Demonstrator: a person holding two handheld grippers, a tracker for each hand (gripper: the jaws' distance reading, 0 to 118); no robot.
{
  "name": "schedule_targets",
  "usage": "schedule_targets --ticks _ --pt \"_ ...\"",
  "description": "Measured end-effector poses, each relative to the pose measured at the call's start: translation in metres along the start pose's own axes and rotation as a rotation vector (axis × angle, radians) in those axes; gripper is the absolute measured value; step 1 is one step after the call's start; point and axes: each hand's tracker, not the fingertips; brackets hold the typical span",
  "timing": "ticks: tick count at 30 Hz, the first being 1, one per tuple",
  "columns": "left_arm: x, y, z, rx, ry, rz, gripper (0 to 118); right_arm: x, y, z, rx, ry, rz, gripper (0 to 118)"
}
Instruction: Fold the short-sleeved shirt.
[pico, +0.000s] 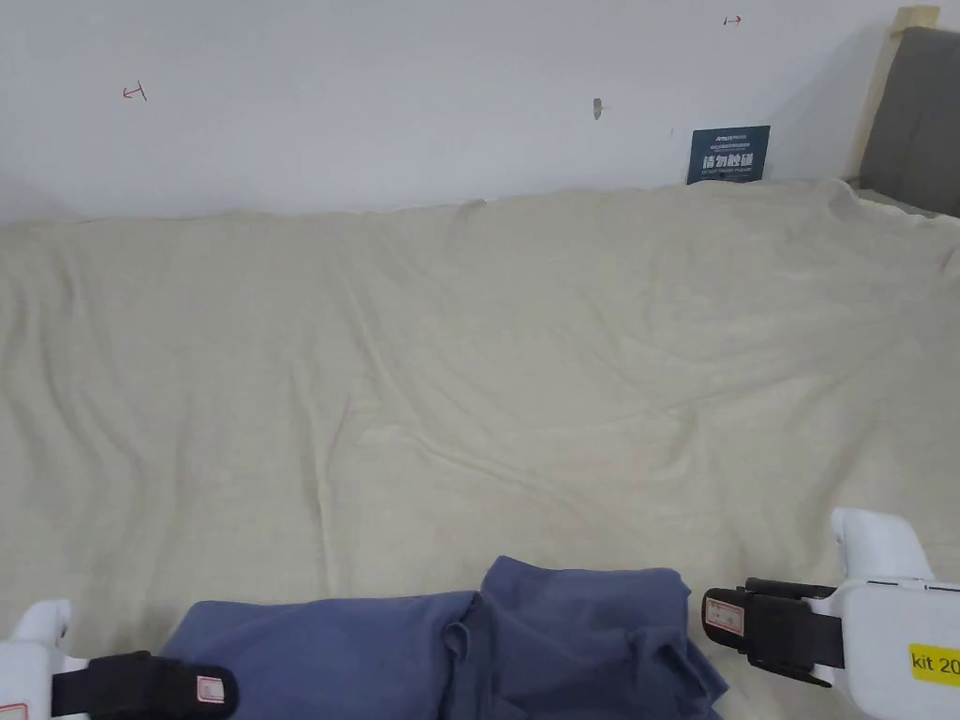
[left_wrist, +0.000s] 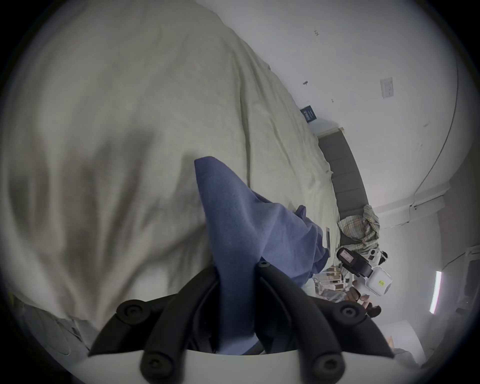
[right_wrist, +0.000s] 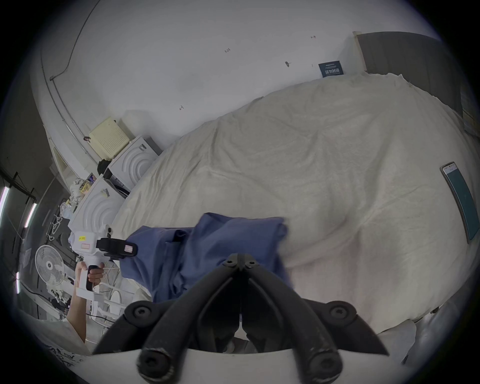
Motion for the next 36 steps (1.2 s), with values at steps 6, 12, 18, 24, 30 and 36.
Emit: schedule_targets --ticks 6,12,18,24,30,36 --pt "0.031 -0.002 0.018 0.048 0.035 -0.018 12 0.010 -0.002 0.000 0.006 0.005 -0.027 0" --pt "0.102 -0.013 0.010 0.041 0.062 -0.112 12 0.020 -0.004 0.005 0.004 0.007 -0.023 0" --pt "0.186 -0.028 -0.037 -0.036 0.023 -0.223 12 0.037 -0.005 0.010 0.021 0.009 -0.055 0" --pt "0.239 -0.036 -0.127 -0.199 -0.040 -0.289 12 0.050 -0.007 0.022 0.038 0.009 -0.068 0" --pt "0.256 -0.039 -0.213 -0.355 -0.036 -0.260 12 0.064 -0.013 0.034 0.054 -0.006 -0.099 0" --pt "0.251 -0.040 -0.237 -0.384 0.001 -0.266 47 0.076 -0.018 0.043 0.067 -0.027 -0.130 0"
